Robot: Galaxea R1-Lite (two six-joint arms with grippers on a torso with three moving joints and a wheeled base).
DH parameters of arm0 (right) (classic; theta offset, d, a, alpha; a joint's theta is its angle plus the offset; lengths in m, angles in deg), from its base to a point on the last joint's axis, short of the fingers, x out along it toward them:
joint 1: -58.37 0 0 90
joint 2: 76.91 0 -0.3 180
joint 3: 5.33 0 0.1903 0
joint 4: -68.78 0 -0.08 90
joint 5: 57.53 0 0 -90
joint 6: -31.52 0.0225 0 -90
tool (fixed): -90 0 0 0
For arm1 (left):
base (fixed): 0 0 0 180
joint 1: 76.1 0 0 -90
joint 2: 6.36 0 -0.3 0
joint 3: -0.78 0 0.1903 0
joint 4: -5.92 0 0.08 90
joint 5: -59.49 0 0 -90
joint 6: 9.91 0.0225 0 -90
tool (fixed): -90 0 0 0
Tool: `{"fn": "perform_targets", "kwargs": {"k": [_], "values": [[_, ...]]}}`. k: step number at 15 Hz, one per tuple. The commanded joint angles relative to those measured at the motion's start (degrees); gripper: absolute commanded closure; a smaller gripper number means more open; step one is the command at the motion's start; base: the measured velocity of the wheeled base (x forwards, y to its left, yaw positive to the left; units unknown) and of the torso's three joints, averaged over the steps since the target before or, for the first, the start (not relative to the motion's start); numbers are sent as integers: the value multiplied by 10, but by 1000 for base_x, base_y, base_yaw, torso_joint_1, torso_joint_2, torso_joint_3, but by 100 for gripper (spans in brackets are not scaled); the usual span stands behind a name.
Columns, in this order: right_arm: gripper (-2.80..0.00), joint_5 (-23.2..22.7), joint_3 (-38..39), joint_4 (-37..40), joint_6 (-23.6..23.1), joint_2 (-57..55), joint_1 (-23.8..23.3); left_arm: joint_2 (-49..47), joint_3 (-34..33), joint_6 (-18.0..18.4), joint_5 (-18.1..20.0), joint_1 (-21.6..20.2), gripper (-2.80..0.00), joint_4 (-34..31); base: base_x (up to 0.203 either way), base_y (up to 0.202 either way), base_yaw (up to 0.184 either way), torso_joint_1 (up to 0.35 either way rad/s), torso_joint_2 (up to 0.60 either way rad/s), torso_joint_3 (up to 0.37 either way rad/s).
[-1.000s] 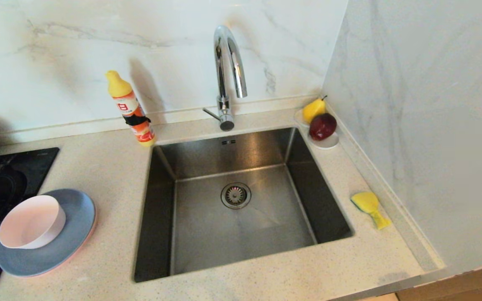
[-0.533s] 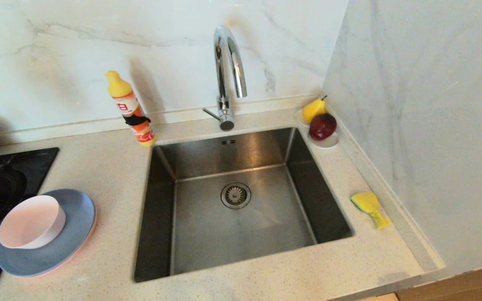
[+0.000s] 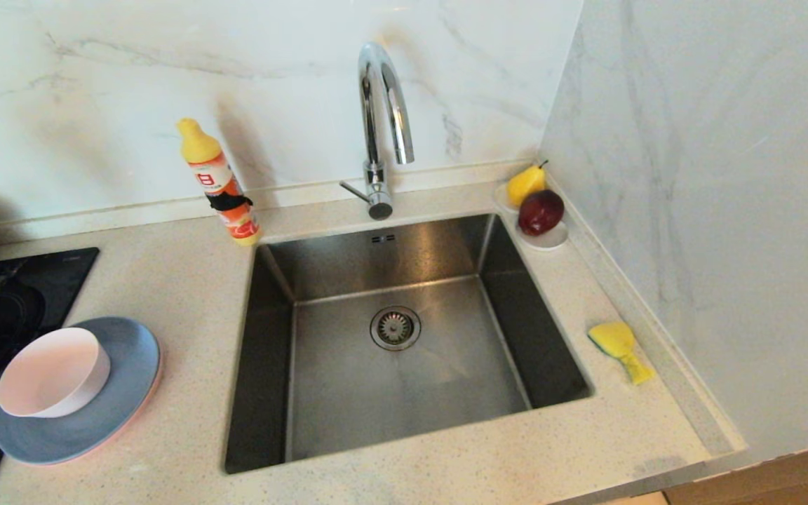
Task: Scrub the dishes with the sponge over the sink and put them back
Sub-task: Place the bowl on the bowl
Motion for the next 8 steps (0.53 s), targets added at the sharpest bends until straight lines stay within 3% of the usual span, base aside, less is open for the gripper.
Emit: {"fn": "perform_targets", "kwargs": {"k": [1,8], "values": [[0,0,0,0,0,0,0,-25,0,-6,0,-4,-280,12,0,0,0,0,0,0],[0,0,0,0,0,0,0,-60,-6,-5,6,-6,-280,44,0,0,0,0,0,0]]}}
